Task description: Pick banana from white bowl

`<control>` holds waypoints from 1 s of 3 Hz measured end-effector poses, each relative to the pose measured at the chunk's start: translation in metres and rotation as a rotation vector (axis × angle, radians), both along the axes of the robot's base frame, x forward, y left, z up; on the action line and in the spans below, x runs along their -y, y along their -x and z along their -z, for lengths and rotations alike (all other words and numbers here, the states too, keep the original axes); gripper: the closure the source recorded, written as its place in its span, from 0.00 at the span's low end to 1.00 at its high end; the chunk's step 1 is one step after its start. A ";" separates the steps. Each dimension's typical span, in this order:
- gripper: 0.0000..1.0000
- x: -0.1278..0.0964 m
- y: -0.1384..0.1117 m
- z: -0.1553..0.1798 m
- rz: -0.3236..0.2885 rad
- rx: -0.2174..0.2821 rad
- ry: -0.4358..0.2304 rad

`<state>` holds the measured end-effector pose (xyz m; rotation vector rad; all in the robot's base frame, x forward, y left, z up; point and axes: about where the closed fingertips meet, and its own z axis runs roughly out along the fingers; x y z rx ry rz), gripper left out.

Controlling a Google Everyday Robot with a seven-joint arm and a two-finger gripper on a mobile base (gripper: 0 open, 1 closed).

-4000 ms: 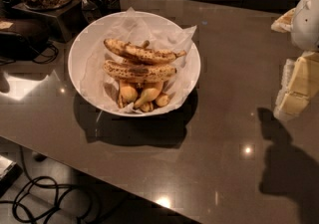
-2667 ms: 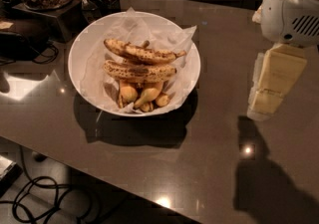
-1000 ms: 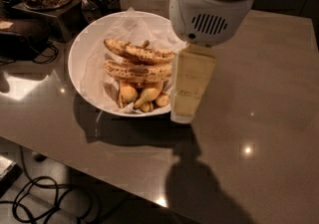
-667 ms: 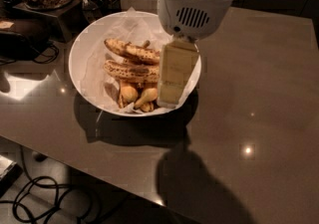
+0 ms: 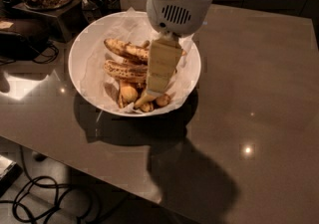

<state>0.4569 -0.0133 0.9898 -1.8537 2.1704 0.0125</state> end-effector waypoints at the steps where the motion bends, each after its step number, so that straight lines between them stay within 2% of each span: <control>1: 0.20 -0.008 -0.006 0.011 -0.007 -0.027 0.009; 2: 0.21 -0.018 -0.013 0.021 -0.024 -0.042 0.031; 3: 0.28 -0.025 -0.020 0.029 -0.030 -0.051 0.048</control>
Offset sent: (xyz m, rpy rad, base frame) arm 0.0151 0.0220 -0.0419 -0.0918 0.1110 0.0435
